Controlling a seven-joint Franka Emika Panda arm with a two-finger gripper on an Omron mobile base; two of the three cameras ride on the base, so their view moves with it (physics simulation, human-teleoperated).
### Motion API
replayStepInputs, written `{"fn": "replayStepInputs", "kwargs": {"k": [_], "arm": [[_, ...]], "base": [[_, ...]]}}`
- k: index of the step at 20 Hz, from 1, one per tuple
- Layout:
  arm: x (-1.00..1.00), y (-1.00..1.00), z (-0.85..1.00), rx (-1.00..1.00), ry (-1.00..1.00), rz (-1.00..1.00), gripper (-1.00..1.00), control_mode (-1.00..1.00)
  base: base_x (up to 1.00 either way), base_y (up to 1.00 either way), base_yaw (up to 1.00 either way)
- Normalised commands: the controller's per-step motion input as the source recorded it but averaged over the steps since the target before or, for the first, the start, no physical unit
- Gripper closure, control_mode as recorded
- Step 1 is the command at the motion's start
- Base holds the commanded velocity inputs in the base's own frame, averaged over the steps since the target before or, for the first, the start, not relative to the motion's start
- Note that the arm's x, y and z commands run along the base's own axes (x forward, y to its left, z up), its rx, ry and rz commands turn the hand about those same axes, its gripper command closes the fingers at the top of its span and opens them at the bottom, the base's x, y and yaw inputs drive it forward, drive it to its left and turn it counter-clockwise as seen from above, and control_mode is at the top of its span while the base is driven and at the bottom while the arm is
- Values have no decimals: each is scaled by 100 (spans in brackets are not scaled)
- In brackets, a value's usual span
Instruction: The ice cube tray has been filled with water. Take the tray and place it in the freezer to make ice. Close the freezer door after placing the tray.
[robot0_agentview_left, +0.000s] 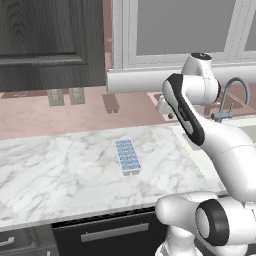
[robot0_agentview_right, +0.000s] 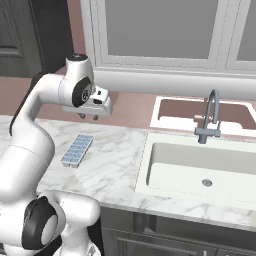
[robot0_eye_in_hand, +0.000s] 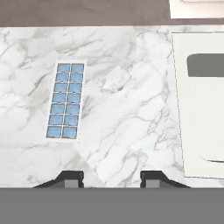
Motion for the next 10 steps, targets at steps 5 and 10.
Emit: {"fn": "replayStepInputs", "kwargs": {"k": [5,10], "arm": [[-13,28,0,-3,0,0,-100,-100],[-25,71,0,-15,0,0,-100,-100]], "base": [[0,0,0],[0,0,0]]}}
